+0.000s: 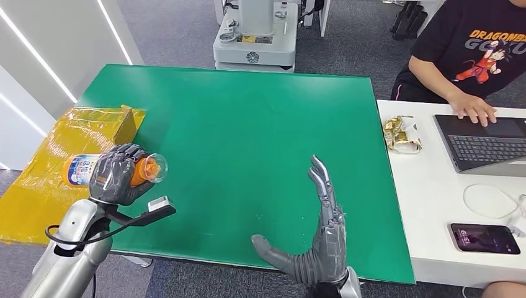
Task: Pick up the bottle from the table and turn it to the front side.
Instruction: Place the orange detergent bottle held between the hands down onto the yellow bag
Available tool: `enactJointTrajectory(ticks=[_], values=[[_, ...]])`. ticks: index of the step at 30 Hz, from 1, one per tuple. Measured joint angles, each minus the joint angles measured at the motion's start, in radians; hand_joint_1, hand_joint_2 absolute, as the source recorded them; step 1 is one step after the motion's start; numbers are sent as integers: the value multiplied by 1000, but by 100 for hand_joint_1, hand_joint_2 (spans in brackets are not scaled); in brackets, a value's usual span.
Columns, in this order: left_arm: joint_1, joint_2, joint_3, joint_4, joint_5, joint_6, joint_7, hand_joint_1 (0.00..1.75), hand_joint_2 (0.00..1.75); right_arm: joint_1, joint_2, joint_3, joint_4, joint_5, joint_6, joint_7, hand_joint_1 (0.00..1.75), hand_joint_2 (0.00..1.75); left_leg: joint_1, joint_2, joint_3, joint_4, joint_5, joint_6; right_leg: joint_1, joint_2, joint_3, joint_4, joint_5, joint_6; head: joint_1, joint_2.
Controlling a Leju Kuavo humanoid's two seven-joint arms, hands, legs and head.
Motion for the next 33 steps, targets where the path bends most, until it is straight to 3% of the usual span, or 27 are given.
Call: enactJointTrajectory(ticks=[5, 11, 15, 27, 33], values=[[-61, 25, -19, 121, -7, -36, -11, 175, 175, -6, -4, 0, 1, -22, 11, -6, 0, 175, 0, 0, 0, 0, 0, 0, 0, 0, 0, 0, 0, -1, 0, 0], [-185, 74, -106, 304, -241, -24, 37, 175, 175, -34, -13, 6, 15, -61, 9, -16, 0, 175, 0, 0, 0, 0, 0, 0, 0, 0, 0, 0, 1, -1, 0, 0], [-251, 89, -156, 408, -308, -24, 47, 175, 175, -42, -17, 16, 27, -67, -2, -20, 0, 175, 0, 0, 0, 0, 0, -1, 0, 0, 0, 0, 1, -1, 0, 0], [-382, 89, -246, 610, -371, -46, 8, 175, 175, -67, -21, 38, 54, -95, -14, -19, 0, 175, 0, 0, -1, 0, 0, -1, 0, 0, -1, 1, 1, -1, 0, 0], [-411, 83, -275, 683, -360, -51, -13, 175, 175, -71, -22, 45, 62, -102, -23, -19, 0, 175, 0, 0, -1, 0, 0, -1, 0, 1, -1, 1, 1, -1, 0, 0]])
